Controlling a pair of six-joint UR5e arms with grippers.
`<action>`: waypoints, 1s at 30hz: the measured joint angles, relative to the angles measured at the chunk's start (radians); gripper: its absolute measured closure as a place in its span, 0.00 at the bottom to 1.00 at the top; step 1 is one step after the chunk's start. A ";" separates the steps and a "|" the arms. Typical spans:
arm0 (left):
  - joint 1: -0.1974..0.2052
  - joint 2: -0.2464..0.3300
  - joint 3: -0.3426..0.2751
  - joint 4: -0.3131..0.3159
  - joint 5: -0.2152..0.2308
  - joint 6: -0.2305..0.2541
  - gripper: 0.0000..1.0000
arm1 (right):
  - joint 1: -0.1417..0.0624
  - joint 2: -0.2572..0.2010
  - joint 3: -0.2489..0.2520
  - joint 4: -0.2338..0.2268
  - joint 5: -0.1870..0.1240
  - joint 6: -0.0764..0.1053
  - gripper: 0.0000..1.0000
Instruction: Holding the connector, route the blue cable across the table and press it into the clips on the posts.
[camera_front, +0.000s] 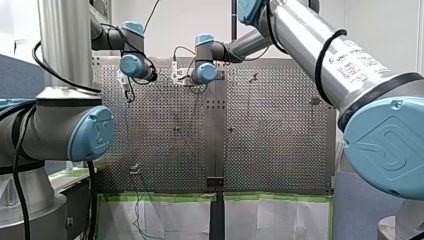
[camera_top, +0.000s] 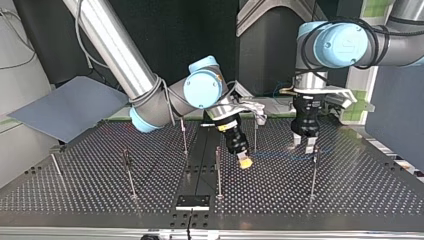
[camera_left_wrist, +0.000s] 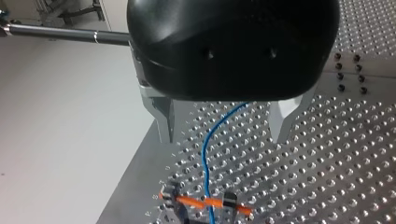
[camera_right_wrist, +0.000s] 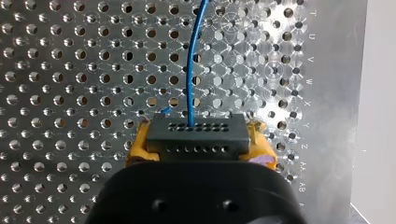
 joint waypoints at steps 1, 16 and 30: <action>-0.001 -0.005 0.004 0.000 -0.002 0.002 0.00 | 0.000 0.000 0.000 0.000 0.000 0.000 1.00; -0.034 -0.089 0.116 0.011 -0.072 0.068 0.00 | -0.001 0.001 0.000 0.000 0.001 0.000 1.00; -0.036 -0.154 0.163 -0.009 -0.081 0.074 0.00 | -0.003 0.001 0.000 0.003 0.000 0.001 1.00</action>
